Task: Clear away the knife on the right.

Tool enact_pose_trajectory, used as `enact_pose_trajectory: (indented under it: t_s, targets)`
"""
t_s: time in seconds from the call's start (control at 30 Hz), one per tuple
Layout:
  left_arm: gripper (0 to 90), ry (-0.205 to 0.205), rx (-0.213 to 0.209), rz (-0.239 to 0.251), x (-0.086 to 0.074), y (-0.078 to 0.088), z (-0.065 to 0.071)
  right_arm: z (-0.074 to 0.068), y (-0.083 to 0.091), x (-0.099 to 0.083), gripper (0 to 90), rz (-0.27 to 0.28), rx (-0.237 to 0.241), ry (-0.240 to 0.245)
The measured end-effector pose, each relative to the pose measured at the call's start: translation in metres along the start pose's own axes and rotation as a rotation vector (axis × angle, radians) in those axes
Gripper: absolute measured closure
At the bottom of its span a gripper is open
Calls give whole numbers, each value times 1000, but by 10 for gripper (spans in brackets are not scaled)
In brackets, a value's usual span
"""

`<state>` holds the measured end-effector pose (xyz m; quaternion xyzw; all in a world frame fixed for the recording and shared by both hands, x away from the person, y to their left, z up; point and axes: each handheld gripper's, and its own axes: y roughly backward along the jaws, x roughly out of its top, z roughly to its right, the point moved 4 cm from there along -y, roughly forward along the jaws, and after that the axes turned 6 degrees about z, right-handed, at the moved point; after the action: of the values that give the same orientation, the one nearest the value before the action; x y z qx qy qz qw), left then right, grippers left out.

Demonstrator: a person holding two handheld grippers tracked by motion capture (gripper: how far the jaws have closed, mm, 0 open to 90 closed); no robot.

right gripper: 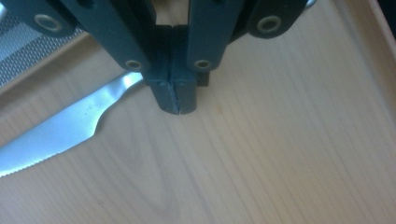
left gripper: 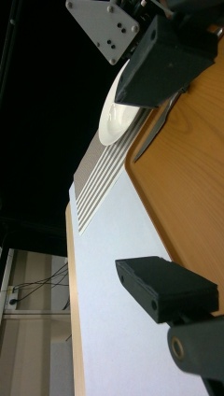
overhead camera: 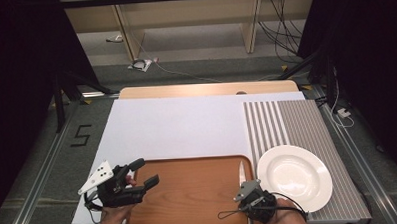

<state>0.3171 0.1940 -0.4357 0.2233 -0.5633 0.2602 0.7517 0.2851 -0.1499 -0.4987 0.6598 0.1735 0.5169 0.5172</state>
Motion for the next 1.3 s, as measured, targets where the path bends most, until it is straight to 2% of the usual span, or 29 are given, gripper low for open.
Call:
enact_pose_trajectory:
  t_s: [0.4, 0.6, 0.63, 0.67, 0.73, 0.83, 0.93, 0.97, 1.0, 1.03, 1.07, 1.1, 1.13, 1.17, 1.2, 1.27, 1.3]
  targets:
    - [169, -1, 0, -1, 0, 0, 0, 6, 6, -10, 900, -10, -17, -33]
    - [170, -1, -2, -4, 0, 0, 0, 11, 11, -12, 899, 21, -17, -55]
    - [170, -1, -2, -4, 0, 0, 0, 13, 12, -11, 873, 56, -28, -70]
    - [170, -1, -3, -5, 0, -1, 0, 13, 12, -11, 873, 56, -28, -70]
    - [169, -1, -4, -10, -1, -1, 0, 15, 16, -9, 829, 106, -38, -81]
    - [169, -2, -8, -15, -1, -2, 0, 18, 23, -4, 747, 199, -61, -116]
    - [169, 1, -11, -19, -2, -2, 0, 22, 29, -1, 655, 279, -97, -127]
    - [169, 3, -12, -25, -2, -3, 0, 24, 34, 2, 617, 333, -108, -152]
    - [169, 3, -12, -25, -2, -3, 0, 24, 34, 2, 617, 333, -108, -152]
    - [168, 0, -16, -30, -2, -3, 1, 25, 39, 4, 575, 394, -115, -163]
    - [168, 0, -16, -30, -2, -3, 1, 25, 39, 4, 575, 394, -115, -163]
    - [168, 0, -17, -31, -2, -3, 1, 26, 43, 6, 537, 440, -128, -176]
    - [168, 0, -18, -33, -2, -3, 1, 26, 43, 6, 537, 440, -128, -176]
    - [169, 4, -21, -35, -3, -3, 1, 28, 47, 7, 504, 478, -121, -188]
    - [169, 4, -21, -35, -3, -3, 1, 28, 47, 7, 504, 478, -121, -188]
    - [169, 4, -24, -38, -3, -4, 1, 28, 50, 7, 479, 516, -131, -198]
    - [169, 3, -27, -41, -3, -4, 2, 28, 51, 8, 459, 530, -118, -203]
